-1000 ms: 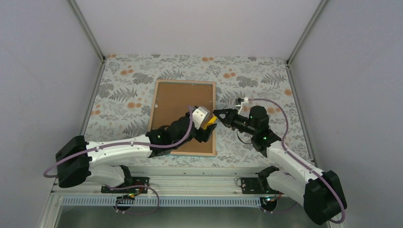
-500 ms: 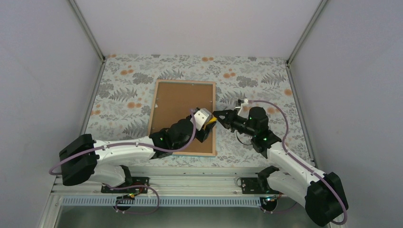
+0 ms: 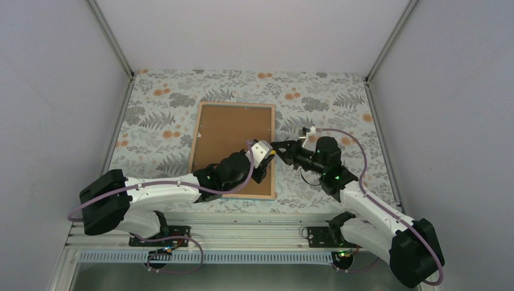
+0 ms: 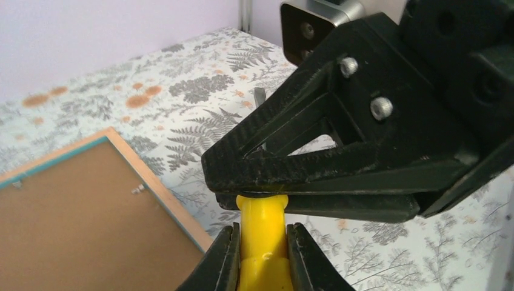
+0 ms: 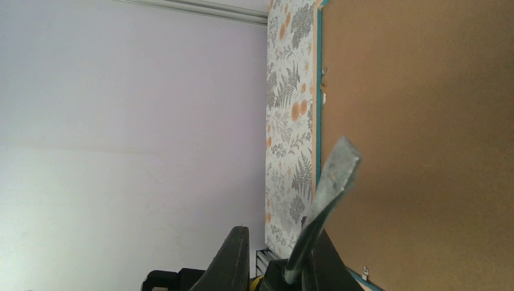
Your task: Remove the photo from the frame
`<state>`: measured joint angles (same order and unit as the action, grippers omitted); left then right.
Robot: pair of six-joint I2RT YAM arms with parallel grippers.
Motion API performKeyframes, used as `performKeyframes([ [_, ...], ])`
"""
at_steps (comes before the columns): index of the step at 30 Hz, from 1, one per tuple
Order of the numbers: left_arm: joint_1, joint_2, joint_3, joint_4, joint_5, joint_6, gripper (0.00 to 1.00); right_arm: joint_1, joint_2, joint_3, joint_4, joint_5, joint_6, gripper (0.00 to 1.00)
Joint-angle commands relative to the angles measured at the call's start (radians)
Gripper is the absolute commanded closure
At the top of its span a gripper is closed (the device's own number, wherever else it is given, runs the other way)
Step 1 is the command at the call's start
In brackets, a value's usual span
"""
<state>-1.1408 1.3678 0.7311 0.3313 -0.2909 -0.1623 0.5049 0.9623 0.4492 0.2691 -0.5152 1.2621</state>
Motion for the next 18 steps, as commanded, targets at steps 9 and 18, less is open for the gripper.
performKeyframes([
  [9,0.06,-0.038,-0.046,-0.026,0.039,-0.053,0.98,0.009,-0.008,0.08,-0.139,0.118,-0.233,0.82],
  [18,0.163,-0.105,-0.108,-0.096,0.116,-0.031,0.98,0.004,0.016,0.164,-0.27,0.239,-0.59,0.58],
])
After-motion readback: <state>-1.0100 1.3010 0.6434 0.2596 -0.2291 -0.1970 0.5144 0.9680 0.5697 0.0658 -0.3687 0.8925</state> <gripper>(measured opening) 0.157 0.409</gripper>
